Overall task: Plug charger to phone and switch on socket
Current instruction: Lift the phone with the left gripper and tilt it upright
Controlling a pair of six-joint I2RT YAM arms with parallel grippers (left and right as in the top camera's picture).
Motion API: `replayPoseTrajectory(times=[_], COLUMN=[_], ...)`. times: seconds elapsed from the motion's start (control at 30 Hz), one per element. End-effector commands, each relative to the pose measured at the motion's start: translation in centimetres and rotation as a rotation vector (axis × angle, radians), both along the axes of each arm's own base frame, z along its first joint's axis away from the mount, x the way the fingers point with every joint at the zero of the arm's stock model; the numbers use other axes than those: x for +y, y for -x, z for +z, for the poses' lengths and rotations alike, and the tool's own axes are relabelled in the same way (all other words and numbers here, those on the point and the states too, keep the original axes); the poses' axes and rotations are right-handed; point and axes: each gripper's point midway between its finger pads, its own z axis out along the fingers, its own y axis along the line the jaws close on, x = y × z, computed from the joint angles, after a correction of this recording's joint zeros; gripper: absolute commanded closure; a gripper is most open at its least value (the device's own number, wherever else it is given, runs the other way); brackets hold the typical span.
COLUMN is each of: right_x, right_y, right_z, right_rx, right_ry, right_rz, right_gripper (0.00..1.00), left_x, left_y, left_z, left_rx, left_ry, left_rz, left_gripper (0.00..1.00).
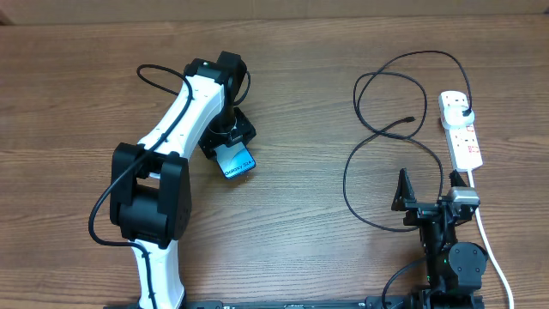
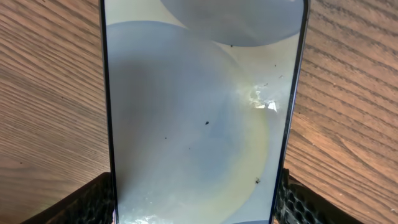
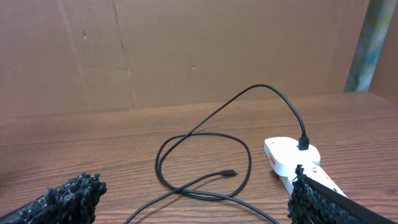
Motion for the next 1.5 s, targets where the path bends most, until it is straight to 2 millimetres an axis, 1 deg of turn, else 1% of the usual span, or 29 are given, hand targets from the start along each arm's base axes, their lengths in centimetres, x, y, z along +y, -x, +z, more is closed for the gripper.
replayPoseTrajectory(times=[0.0,0.2,0.37,0.5,0.6,0.97,1.13,1.2,1.47], right_x=[-0.1,-0.1,-0.1,-0.1,-0.1,-0.1,-0.1,-0.1,-0.1], right_y=[0.0,0.0,0.0,0.0,0.0,0.0,0.0,0.0,0.0], right_z=[-0.1,-0.1,-0.1,-0.1,-0.1,-0.1,-0.1,-0.1,-0.1], right_rx=[-0.008,-0.008,-0.008,-0.007,-0.007,-0.007,-0.007,-0.007,-0.007], right_ry=[-0.003,-0.003,-0.003,-0.003,-0.003,-0.003,-0.003,-0.003,-0.003], right_rz=[-0.004,-0.005,-0.005,-0.004,-0.004,-0.004,-0.004,-0.004,-0.005], right_gripper=[0.00,0.00,0.00,0.00,0.00,0.00,0.00,0.00,0.00], left_x=[-0.6,-0.7,-0.3,-0.8,-0.9,-1.0,-1.9,-2.6,-5.7], left_y=[-0.7,-0.4,-0.3,-0.3,0.1,1.0,0.9,0.9,1.0], left_z=[0.8,1.3,2.5,3.6,4.3,4.6,4.9,5.3,7.6], left_rx=[-0.016,0.007,0.023,0.029,0.046,0.082,0.081,0.078,0.059], left_ry=[0.043,0.089,0.097,0.145,0.161,0.178,0.232,0.276,0.488], left_rz=[-0.015,0.005,0.007,-0.022,-0.038,-0.055,-0.065,-0.081,-0.194], left_gripper=[0.41,0.41,0.41,0.41,0.41,0.41,0.41,0.42,0.43])
